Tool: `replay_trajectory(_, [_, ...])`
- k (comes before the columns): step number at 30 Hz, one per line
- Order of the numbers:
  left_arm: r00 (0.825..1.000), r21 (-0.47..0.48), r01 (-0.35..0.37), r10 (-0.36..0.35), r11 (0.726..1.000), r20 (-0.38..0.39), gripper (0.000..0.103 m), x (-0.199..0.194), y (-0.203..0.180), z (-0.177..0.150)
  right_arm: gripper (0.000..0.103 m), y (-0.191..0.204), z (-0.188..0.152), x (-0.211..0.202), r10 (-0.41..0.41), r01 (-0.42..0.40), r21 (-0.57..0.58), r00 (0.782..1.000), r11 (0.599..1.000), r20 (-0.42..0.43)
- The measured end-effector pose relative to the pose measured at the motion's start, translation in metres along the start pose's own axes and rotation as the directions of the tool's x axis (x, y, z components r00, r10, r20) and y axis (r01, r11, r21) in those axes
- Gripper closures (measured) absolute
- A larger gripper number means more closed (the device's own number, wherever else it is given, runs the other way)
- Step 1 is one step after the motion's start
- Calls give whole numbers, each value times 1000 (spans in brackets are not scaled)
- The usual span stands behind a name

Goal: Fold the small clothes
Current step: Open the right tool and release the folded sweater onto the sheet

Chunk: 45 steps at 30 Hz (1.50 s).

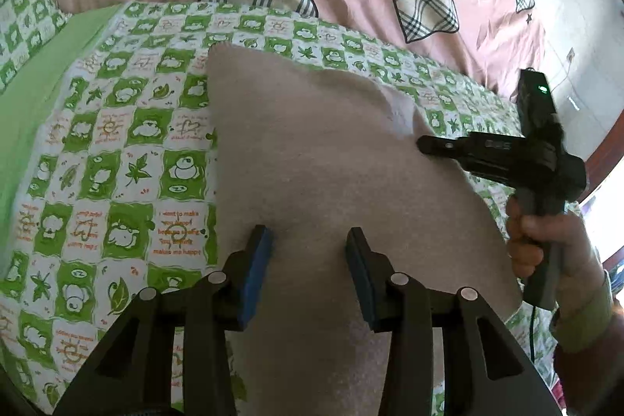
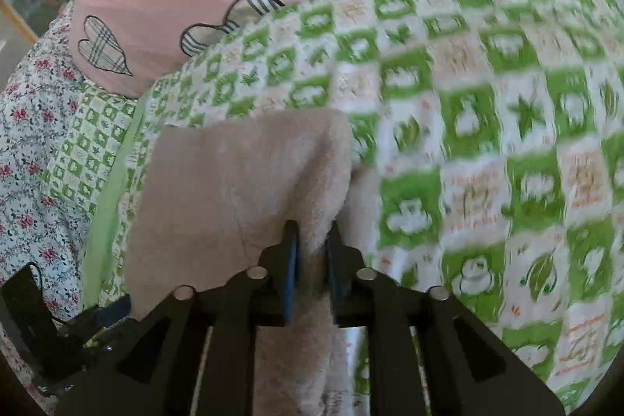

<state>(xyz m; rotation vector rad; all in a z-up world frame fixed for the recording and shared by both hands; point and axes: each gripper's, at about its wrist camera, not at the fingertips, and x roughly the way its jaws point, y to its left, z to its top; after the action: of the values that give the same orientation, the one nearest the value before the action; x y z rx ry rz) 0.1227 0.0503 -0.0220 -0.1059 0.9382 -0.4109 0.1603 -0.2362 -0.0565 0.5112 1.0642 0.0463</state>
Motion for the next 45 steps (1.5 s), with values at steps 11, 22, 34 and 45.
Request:
replay_trajectory(11, [994, -47, 104, -101, 994, 46, 64, -58, -7, -57, 77, 38, -97, -89, 141, -138, -135, 990, 981, 14])
replay_trajectory(22, [999, -9, -18, 17, 1000, -41, 62, -41, -3, -88, 81, 14, -139, -73, -56, 52, -147, 998, 988, -18])
replay_trajectory(34, [996, -41, -75, 72, 996, -57, 60, -74, 2, -118, 78, 16, -159, -111, -147, 154, -177, 988, 972, 55])
replay_trajectory(45, [994, -66, -99, 96, 993, -46, 49, -104, 5, -132, 77, 27, -176, -130, -133, 141, -174, 989, 974, 60])
